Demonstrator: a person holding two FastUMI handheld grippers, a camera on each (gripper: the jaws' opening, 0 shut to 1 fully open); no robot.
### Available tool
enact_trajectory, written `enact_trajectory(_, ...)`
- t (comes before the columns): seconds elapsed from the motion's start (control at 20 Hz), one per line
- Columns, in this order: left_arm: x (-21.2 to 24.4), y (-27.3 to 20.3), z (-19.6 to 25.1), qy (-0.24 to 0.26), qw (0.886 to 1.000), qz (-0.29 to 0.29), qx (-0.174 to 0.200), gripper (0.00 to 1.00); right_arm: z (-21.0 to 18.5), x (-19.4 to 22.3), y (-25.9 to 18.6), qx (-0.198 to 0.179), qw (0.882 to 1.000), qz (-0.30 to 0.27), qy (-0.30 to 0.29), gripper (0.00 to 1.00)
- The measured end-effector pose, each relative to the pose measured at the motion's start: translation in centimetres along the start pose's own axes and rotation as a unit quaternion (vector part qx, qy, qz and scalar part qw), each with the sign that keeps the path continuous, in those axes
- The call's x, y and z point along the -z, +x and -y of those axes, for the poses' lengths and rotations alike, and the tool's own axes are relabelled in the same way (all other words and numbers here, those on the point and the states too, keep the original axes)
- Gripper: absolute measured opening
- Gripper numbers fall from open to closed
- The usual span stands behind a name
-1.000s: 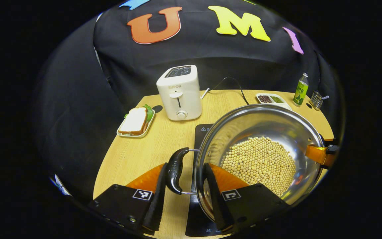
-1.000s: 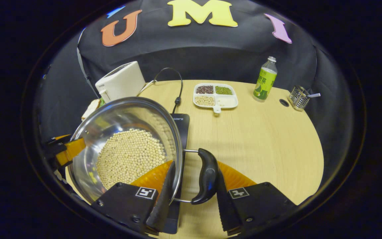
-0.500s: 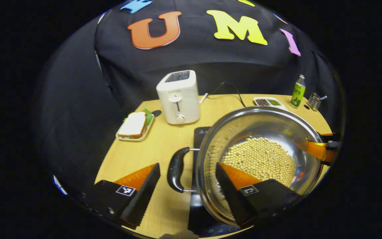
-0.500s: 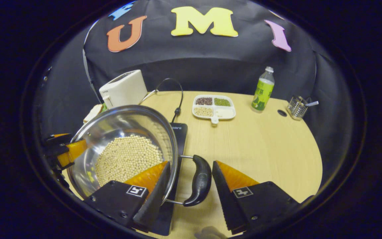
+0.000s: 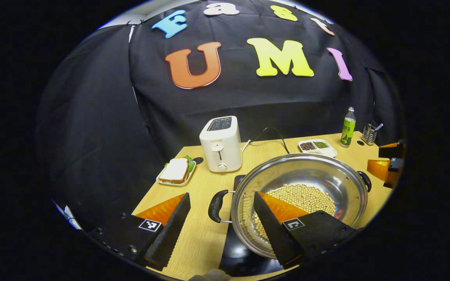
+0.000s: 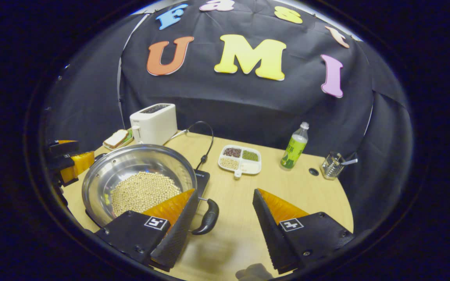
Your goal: First push the handle of the pot to place it horizontally, then grasp the pot with both hands and set it on the induction cooktop.
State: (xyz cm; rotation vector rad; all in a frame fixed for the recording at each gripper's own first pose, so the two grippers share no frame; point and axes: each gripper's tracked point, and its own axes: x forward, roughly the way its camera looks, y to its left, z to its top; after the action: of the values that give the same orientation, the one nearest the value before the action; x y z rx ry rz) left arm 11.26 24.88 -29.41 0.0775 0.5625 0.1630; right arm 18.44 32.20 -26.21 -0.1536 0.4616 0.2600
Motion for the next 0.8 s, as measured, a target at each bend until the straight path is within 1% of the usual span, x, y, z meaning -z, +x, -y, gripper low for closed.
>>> enact_trajectory(0.05,-0.3,-1.1,0.7,-0.007,1.0,0.006,0.008,0.96,1.2,-0.6,-1.0,0.009,1.0,0.01,-0.01,0.89)
enact_trajectory(0.15,-1.6,-2.8,2.2,-0.015,1.0,0.023,0.013,0.97,2.8,-1.8,-3.2,0.014,0.999,0.032,-0.007,0.93)
enact_trajectory(0.2,-2.4,-4.0,2.8,-0.015,0.999,0.033,0.012,0.97,3.7,-2.4,-4.5,0.016,0.999,0.043,-0.004,0.89)
enact_trajectory(0.3,-4.1,-6.4,4.3,-0.02,0.998,0.055,0.016,0.97,5.7,-3.6,-7.4,0.022,0.998,0.064,-0.007,0.89)
enact_trajectory(0.35,-5.1,-8.2,5.5,-0.027,0.997,0.067,0.026,0.97,6.8,-4.4,-9.1,0.024,0.996,0.081,-0.008,0.93)
enact_trajectory(0.4,-6.2,-10.1,6.9,-0.035,0.995,0.081,0.04,0.97,7.8,-5.3,-10.8,0.027,0.995,0.099,-0.007,0.9)
enact_trajectory(0.45,-7.5,-11.9,7.9,-0.039,0.994,0.096,0.043,0.97,9.2,-5.8,-12.5,0.034,0.993,0.112,-0.006,0.89)
enact_trajectory(0.5,-8.6,-13.6,8.8,-0.039,0.992,0.111,0.045,0.97,10.5,-6.3,-14.3,0.036,0.991,0.126,-0.004,1.0)
enact_trajectory(0.65,-11.8,-19.2,11.7,-0.029,0.986,0.16,0.042,0.97,14.6,-7.9,-19.8,0.04,0.985,0.166,0.009,1.0)
enact_trajectory(0.8,-14.1,-24.7,15.0,-0.026,0.98,0.195,0.038,0.96,18.5,-8.1,-25.3,0.039,0.981,0.188,0.042,1.0)
